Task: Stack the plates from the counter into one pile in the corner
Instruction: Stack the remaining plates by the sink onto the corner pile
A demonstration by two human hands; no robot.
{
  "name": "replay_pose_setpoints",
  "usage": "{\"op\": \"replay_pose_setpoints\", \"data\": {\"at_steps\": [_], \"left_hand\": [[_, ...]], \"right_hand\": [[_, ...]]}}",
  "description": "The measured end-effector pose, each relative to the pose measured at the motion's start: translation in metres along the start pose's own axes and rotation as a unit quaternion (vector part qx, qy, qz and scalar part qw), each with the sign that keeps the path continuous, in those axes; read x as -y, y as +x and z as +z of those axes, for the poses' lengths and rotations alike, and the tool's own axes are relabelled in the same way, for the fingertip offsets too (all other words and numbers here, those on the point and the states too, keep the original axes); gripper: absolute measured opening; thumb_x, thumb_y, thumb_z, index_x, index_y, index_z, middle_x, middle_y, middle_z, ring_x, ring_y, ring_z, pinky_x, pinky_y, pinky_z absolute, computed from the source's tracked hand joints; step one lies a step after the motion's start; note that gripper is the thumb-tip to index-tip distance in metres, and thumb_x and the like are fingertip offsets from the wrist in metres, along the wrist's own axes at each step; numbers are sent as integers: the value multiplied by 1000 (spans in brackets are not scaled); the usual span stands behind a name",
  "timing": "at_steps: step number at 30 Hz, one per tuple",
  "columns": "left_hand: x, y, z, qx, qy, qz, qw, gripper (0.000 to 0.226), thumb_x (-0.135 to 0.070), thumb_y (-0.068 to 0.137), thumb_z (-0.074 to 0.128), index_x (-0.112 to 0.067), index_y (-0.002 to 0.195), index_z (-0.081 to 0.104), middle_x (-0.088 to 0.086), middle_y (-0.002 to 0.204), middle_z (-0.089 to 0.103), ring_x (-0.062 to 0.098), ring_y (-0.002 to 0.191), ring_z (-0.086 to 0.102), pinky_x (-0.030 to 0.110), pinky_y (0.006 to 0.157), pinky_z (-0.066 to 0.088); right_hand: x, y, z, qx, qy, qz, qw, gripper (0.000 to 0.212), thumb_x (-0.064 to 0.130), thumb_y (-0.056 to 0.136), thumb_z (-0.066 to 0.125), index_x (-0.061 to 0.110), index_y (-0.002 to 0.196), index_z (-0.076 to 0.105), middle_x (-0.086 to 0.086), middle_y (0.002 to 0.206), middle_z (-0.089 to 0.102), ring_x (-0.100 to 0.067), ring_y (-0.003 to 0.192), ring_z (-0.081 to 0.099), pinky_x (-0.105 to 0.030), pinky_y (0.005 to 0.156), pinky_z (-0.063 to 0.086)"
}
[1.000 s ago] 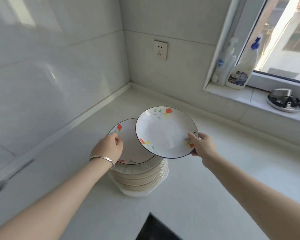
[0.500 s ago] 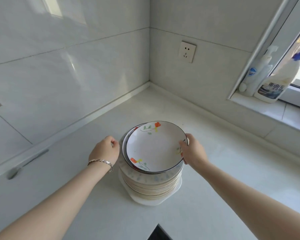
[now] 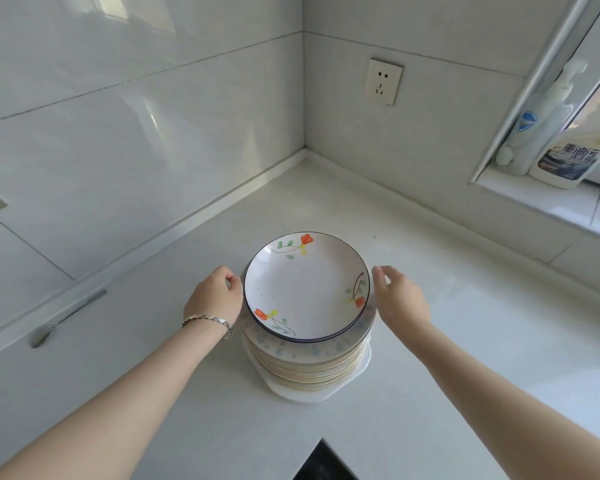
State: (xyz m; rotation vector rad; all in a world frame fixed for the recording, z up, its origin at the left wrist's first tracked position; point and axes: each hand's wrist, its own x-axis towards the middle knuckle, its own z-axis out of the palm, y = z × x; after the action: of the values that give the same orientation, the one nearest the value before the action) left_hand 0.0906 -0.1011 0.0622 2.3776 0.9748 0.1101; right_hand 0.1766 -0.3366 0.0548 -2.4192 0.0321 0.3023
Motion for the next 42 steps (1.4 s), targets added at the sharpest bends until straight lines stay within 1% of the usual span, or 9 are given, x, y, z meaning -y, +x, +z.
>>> {"op": "replay_pose_setpoints", "data": {"at_steps": [6,12,18,22,25,30,34,38,42], "left_hand": [[28,-10,21,-18,-108,-140,984,28,-17,95,36,-7,116,51,7,102,56,34,95,57,31,76,38],[57,-24,70,157,-193,-347,904,38,-3,96,34,6,131,46,19,122,55,33,112,58,41,102,43],[49,-44,92,208,-302,-368,854,33,0,95,42,-1,127,52,6,77,63,17,67,60,33,73,51],[48,-43,102,144,-355,-404,831,18,11,90,46,-1,97,56,3,35,60,12,28,57,24,32,50],[44,-40,106,96,-387,-419,816,28,15,89,43,-5,70,50,11,51,59,22,36,57,26,27,46],[41,-26,109,96,-385,-414,819,32,8,92,44,-11,67,48,8,69,53,24,57,53,37,51,54],[35,-1,111,126,-398,-395,818,37,11,94,38,-14,68,46,3,66,53,12,37,61,28,52,58],[18,36,120,134,-417,-398,806,29,14,88,47,-9,71,53,10,75,58,23,63,58,47,87,52],[1,81,132,150,-434,-392,797,28,20,85,48,-5,74,53,12,75,58,25,63,58,48,85,51]], "right_hand": [[-80,8,27,130,58,165,976,20,14,90,42,3,90,58,-10,77,56,-31,78,60,-40,75,54],[-105,3,70,213,195,275,917,18,2,94,38,1,88,54,-9,72,55,-17,63,55,-25,60,51],[-112,3,89,205,264,273,902,19,-2,94,41,3,106,55,-15,77,61,-14,41,65,-16,37,50],[-115,10,95,211,283,266,897,10,1,93,49,-3,93,58,-16,77,62,-25,62,63,-20,40,54],[-117,16,97,210,276,264,900,14,-2,91,51,0,80,59,-16,75,63,-27,62,63,-22,42,56],[-113,32,97,202,255,262,909,18,-8,87,49,1,79,62,-15,73,64,-28,63,64,-25,46,57],[-100,56,97,178,269,266,908,25,-8,88,45,5,74,61,-14,72,63,-28,64,63,-25,46,57],[-85,94,97,158,273,266,911,25,-8,88,45,6,76,62,-15,74,64,-31,69,63,-31,58,58],[-68,141,97,129,281,265,913,29,-10,87,42,7,71,60,-13,68,60,-28,61,58,-26,48,56]]}}
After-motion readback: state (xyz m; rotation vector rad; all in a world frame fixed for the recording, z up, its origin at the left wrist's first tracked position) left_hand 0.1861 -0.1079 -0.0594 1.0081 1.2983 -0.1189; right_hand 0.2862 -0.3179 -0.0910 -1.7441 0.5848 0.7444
